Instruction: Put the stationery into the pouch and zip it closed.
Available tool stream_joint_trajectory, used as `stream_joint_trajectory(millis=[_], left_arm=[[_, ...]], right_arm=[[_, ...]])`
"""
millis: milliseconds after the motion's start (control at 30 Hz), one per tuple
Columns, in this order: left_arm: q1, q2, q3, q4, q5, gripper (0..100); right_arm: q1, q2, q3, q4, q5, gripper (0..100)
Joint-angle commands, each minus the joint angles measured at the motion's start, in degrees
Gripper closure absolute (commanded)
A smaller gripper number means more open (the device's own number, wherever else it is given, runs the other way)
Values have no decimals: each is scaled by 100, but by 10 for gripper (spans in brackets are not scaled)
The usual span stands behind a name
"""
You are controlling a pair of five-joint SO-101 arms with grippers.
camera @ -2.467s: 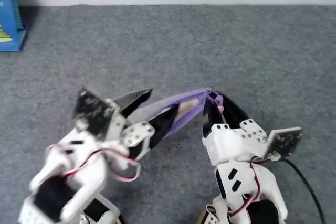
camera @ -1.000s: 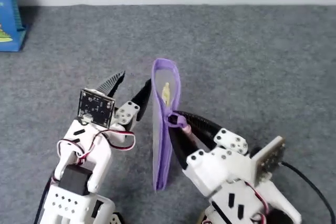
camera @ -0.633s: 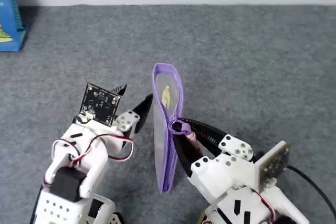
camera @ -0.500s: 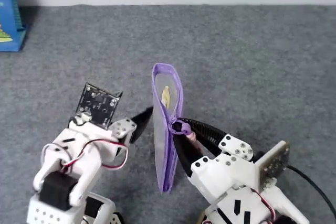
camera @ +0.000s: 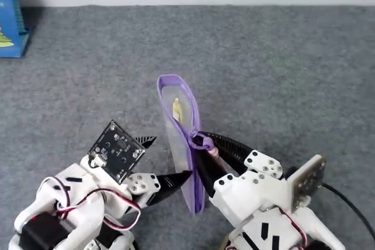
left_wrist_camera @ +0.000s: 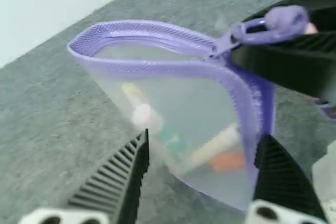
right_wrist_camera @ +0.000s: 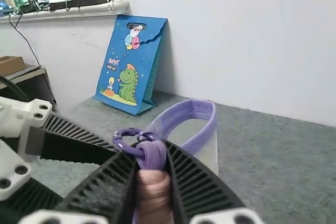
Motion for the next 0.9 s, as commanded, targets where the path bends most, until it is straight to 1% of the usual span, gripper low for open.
stream_joint_trajectory(millis=[0,67,167,300,500,667,767,867], left_arm=[[79,-9,-312,-18,149,686],[79,-9,-286,-97,167,686],[79,-9,-277,-141,387,685],[97,-9,-312,-149,431,685],[659,-18,-303,9,475,686],[730,-18,-321,26,862,686],[738,-202,-295,-88,993,686],[738,-571,-101,-510,1196,686]], right_arm=[[-31,57,9,57,-149,991],[-57,57,9,13,-158,991],[-66,57,18,-84,-176,991],[-40,57,18,-110,-422,991],[-31,57,176,-119,-615,991],[-22,48,158,-119,-695,991],[75,-154,229,-242,-712,991],[163,-470,404,-426,-695,991]])
